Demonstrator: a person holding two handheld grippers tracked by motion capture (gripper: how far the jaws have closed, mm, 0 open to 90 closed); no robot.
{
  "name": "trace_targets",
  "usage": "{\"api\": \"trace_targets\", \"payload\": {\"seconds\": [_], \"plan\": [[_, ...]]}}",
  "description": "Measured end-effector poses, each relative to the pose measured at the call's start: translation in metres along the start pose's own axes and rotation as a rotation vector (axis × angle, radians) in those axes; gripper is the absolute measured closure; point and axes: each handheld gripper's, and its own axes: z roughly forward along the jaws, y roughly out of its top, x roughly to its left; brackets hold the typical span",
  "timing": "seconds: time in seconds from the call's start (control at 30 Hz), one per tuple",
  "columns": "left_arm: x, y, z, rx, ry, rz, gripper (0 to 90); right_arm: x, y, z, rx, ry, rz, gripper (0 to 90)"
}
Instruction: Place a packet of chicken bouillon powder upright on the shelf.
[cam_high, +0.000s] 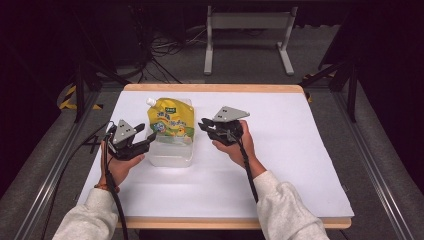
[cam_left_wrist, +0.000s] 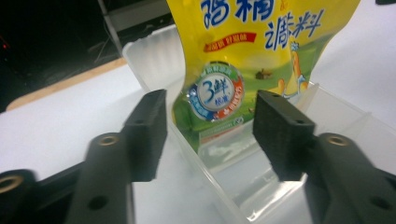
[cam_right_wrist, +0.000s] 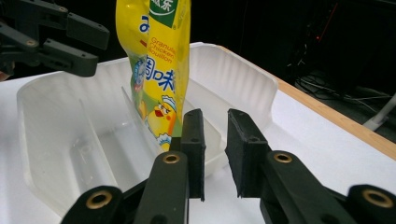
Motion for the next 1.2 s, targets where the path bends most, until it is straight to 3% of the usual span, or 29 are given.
{"api": "trace_targets", "payload": {"seconds": [0.2,0.47,0.57,0.63,0.8,1.07,1.2], "plan": [[-0.012,-0.001,-0.008,-0.015,0.002,0.019,32.4,-0.005,-0.002,-0.009,0.023,-0.021,-0.018,74.9],[-0.033,-0.001,-0.025,-0.043,-0.039,0.032,24.7,-0.008,-0.003,-0.019,0.058,-0.048,-0.042,69.8],[-0.047,-0.002,-0.029,-0.038,-0.046,0.070,23.4,-0.009,-0.004,-0.024,0.078,-0.063,-0.055,67.3],[-0.054,-0.003,-0.030,-0.039,-0.072,0.072,23.1,-0.010,-0.005,-0.029,0.087,-0.069,-0.062,65.9],[-0.068,-0.007,-0.037,-0.025,-0.087,0.097,20.9,-0.014,-0.007,-0.037,0.124,-0.086,-0.078,61.7],[-0.079,-0.016,-0.043,-0.006,-0.128,0.116,17.7,-0.020,-0.017,-0.054,0.174,-0.106,-0.106,55.9],[-0.085,-0.022,-0.042,0.029,-0.157,0.125,16.8,-0.024,-0.021,-0.065,0.198,-0.112,-0.118,51.4]]}}
